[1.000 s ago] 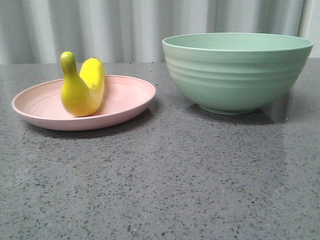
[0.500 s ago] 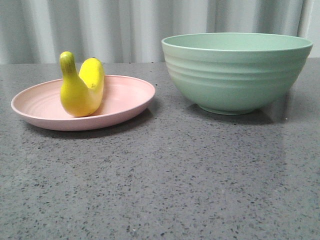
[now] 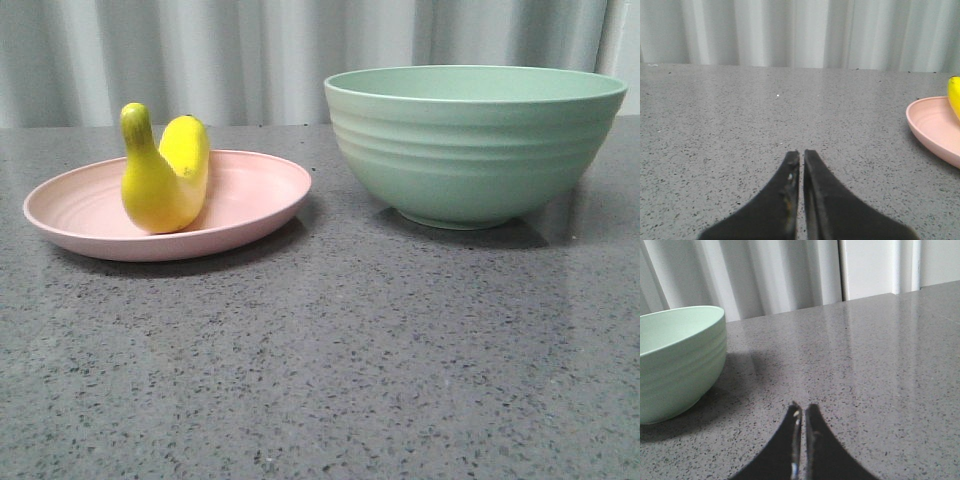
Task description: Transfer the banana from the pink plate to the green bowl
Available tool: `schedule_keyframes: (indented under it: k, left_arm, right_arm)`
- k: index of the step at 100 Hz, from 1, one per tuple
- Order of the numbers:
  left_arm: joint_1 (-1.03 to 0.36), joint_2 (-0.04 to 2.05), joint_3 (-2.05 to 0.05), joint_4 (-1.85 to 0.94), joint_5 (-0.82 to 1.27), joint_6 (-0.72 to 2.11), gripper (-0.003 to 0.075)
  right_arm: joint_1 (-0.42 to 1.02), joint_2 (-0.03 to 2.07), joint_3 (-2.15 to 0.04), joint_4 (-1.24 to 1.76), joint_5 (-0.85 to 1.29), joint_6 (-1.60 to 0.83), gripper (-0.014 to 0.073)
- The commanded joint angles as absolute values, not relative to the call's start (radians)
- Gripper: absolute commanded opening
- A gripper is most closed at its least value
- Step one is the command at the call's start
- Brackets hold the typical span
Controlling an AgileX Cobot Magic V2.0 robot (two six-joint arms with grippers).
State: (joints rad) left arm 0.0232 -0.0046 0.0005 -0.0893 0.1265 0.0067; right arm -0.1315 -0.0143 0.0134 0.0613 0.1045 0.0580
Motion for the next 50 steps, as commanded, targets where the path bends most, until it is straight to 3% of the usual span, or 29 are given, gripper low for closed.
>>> schedule_keyframes:
  k: [1,50]
  left_arm:
    - [0.027,-0.034,0.016,-0.100,0.043,0.000,-0.0019]
    - [0.027,0.023,0.010,-0.102,0.037,0.000,-0.0019]
  right_arm:
    - [-0.138,-0.029,0.022,0.063,0.028,0.052,-0.0074]
    - [-0.138,-0.029,0.022,0.063,0.036,0.052,-0.0074]
